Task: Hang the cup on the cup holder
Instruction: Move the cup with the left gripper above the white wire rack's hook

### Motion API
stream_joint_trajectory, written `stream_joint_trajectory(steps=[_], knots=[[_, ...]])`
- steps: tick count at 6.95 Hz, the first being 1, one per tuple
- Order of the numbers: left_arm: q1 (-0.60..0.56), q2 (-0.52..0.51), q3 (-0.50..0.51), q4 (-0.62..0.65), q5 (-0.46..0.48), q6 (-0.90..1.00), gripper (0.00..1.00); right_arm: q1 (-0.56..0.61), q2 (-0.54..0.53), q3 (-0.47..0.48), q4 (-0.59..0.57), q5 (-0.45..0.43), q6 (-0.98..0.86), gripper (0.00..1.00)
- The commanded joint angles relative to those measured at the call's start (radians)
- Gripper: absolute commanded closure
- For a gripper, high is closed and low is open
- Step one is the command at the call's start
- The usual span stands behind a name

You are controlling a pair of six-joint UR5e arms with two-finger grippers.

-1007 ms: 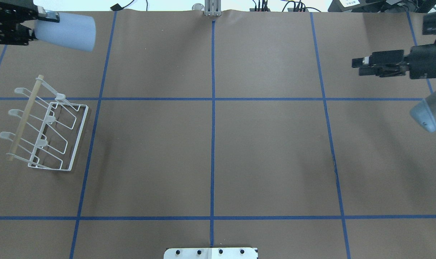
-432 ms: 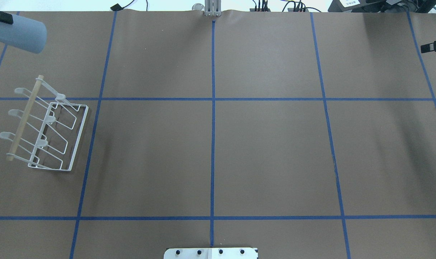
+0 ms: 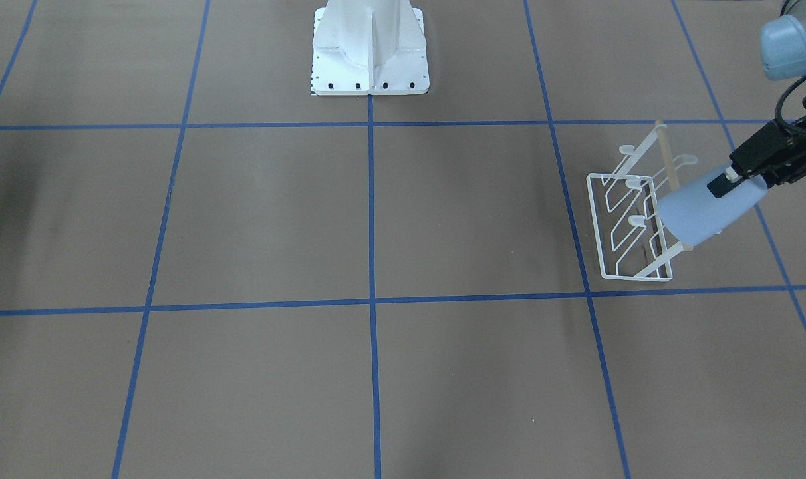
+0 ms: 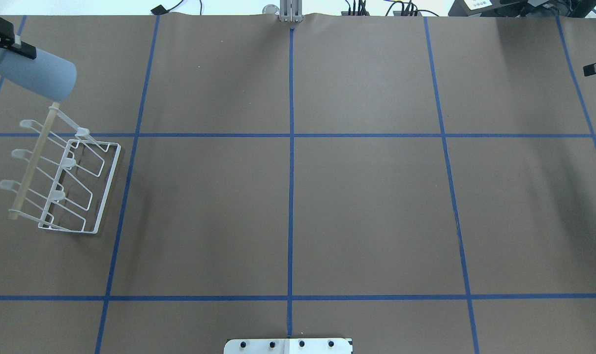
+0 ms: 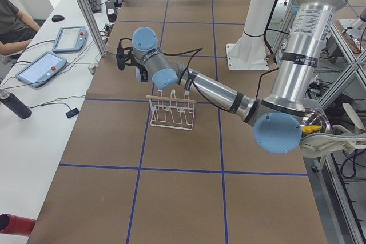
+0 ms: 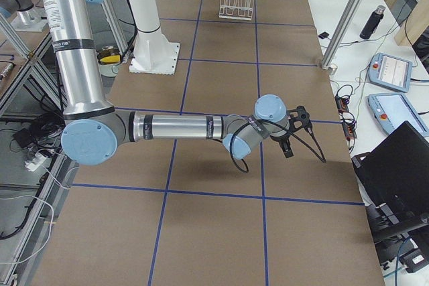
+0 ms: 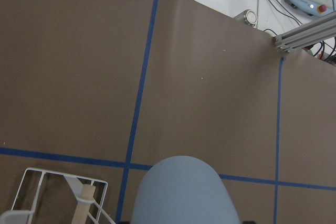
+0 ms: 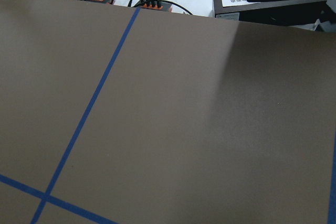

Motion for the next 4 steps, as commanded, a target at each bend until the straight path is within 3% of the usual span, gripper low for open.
stream_joint_trajectory(steps=[1,3,4], knots=[[0.031,0.005,-0.030,0.041,0.105,0.151,1.00,-0.012,-0.003,0.002,-0.014,-0.033,-0.009,0.00],[0.048,0.039,-0.034,0.047,0.243,0.343,1.00,-0.009,-0.008,0.002,-0.017,-0.033,-0.012,0.00],[0.048,0.039,-0.066,0.132,0.303,0.441,1.00,-0.010,-0.009,0.002,-0.019,-0.033,-0.012,0.00]])
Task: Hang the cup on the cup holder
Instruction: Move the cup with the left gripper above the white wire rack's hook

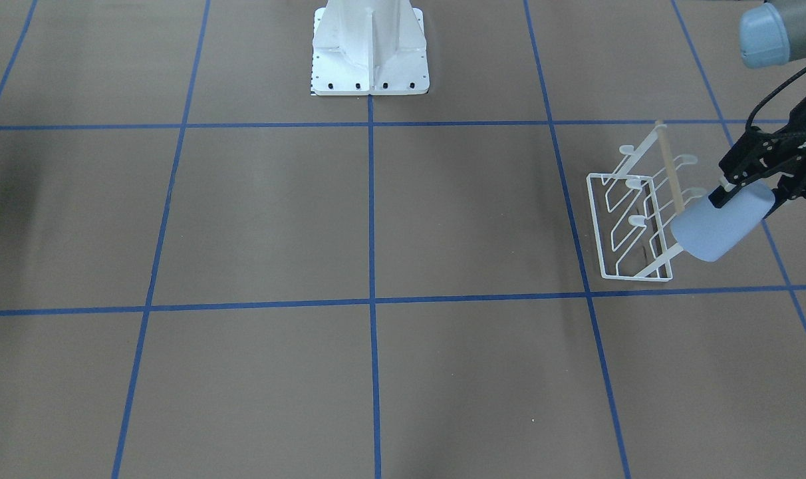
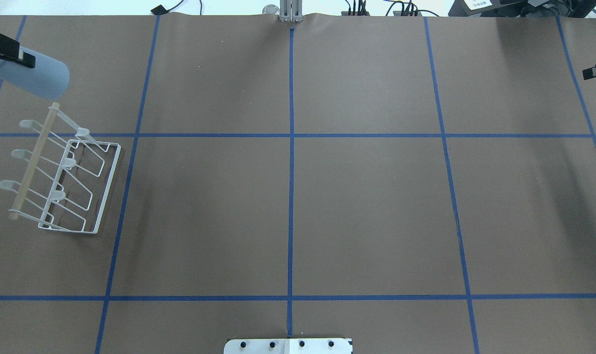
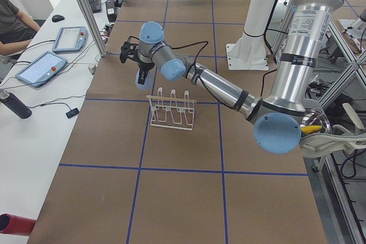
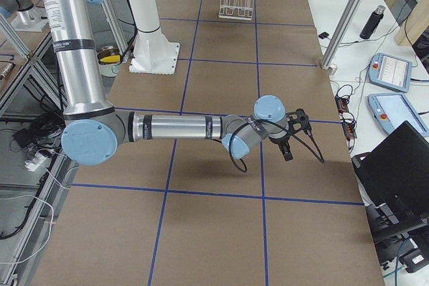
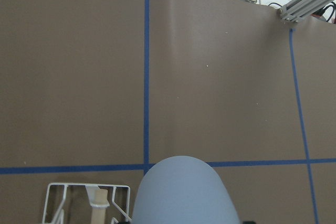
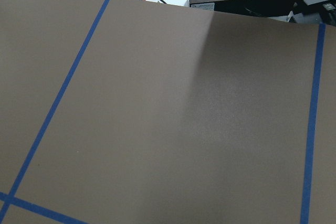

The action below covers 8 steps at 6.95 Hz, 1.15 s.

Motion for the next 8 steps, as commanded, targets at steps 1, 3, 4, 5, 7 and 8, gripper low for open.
stream_joint_trajectory(steps=[1,3,4,5,7,8], knots=[[0.013,-0.015,-0.097,0.300,0.120,0.158,1.00,-0.002,0.001,0.001,-0.058,0.001,-0.002,0.00],[0.075,-0.093,-0.148,0.506,0.143,0.151,1.00,0.004,0.028,0.003,-0.260,0.029,-0.133,0.00],[0.123,-0.100,-0.142,0.530,0.139,0.136,1.00,0.021,0.051,0.016,-0.380,0.056,-0.206,0.00],[0.149,-0.142,-0.134,0.597,0.139,0.119,1.00,0.030,0.056,0.085,-0.506,0.090,-0.217,0.00],[0.174,-0.163,-0.131,0.646,0.139,0.119,1.00,0.053,0.055,0.254,-0.722,0.097,-0.241,0.00],[0.180,-0.166,-0.108,0.643,0.139,0.119,1.00,0.061,0.055,0.268,-0.737,0.094,-0.263,0.00]])
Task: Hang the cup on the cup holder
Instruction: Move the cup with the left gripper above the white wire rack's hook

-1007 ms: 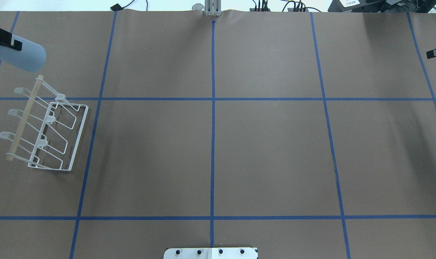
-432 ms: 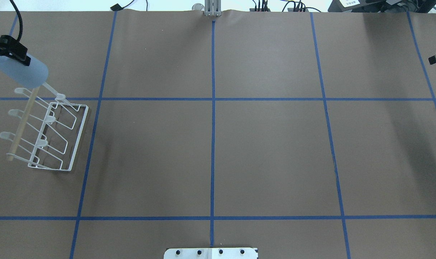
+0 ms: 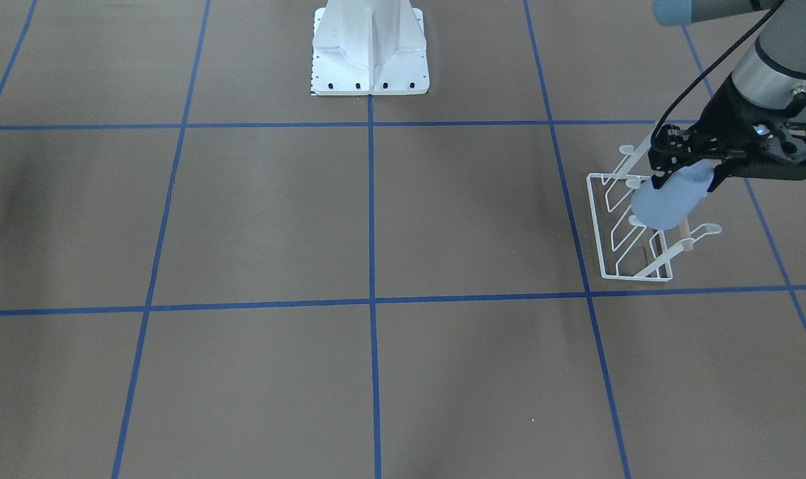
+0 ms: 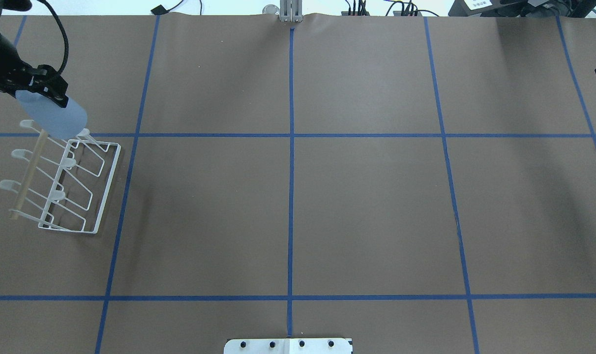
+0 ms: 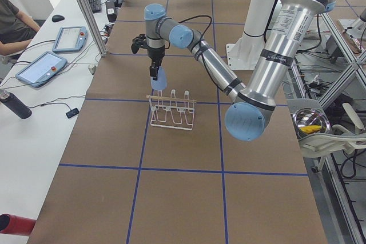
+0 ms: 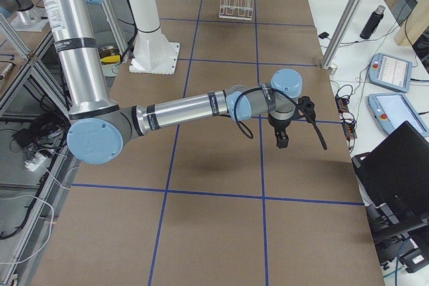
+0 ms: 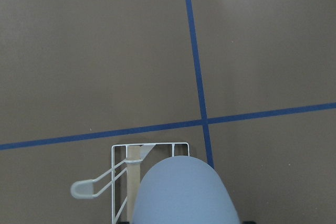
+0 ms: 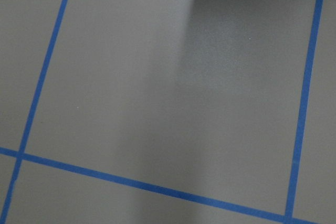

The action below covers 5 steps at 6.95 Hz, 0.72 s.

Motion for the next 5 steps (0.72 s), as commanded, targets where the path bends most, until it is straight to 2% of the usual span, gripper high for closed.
stream_joint_trajectory(steps=[1,5], knots=[[0.009,-0.019,0.045,-0.003,-0.002,-0.001,1.00,0.010,-0.001,0.043,-0.059,-0.008,-0.026,0.00],[0.032,-0.034,0.074,-0.005,-0.002,-0.001,1.00,0.009,-0.004,0.045,-0.057,-0.011,-0.026,0.00]])
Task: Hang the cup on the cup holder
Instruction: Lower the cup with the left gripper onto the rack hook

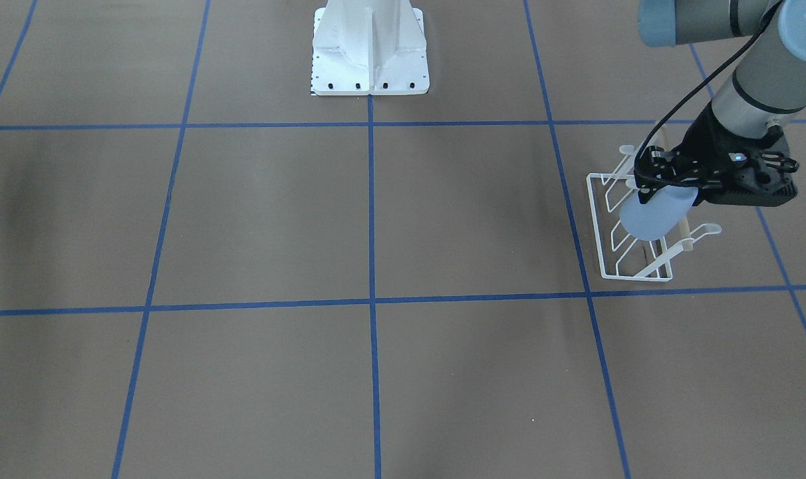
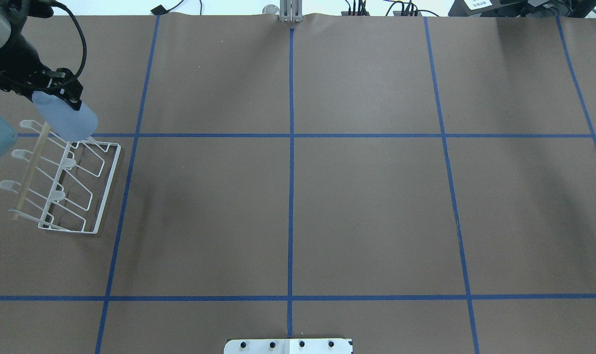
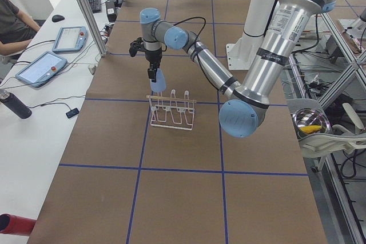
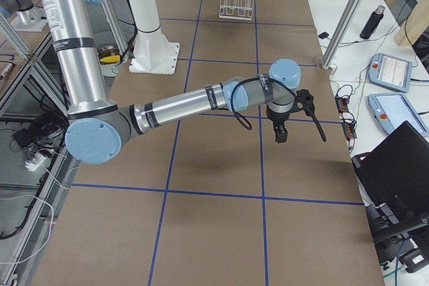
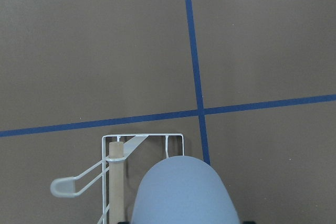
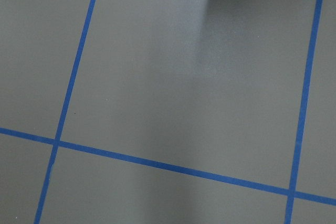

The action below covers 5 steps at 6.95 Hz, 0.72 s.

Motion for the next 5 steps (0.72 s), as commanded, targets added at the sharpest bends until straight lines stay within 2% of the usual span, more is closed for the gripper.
stream_joint_trajectory(steps=[1,3,5], knots=[[0.020,0.003,0.006,0.000,0.000,-0.001,1.00,0.000,-0.001,0.000,0.000,0.000,0.001,0.00],[0.032,0.009,0.029,-0.003,0.002,0.004,1.00,0.000,-0.001,0.000,0.001,-0.002,0.001,0.00],[0.048,0.011,0.091,-0.060,-0.002,0.001,1.00,0.000,0.000,0.000,0.001,-0.002,0.001,0.00]])
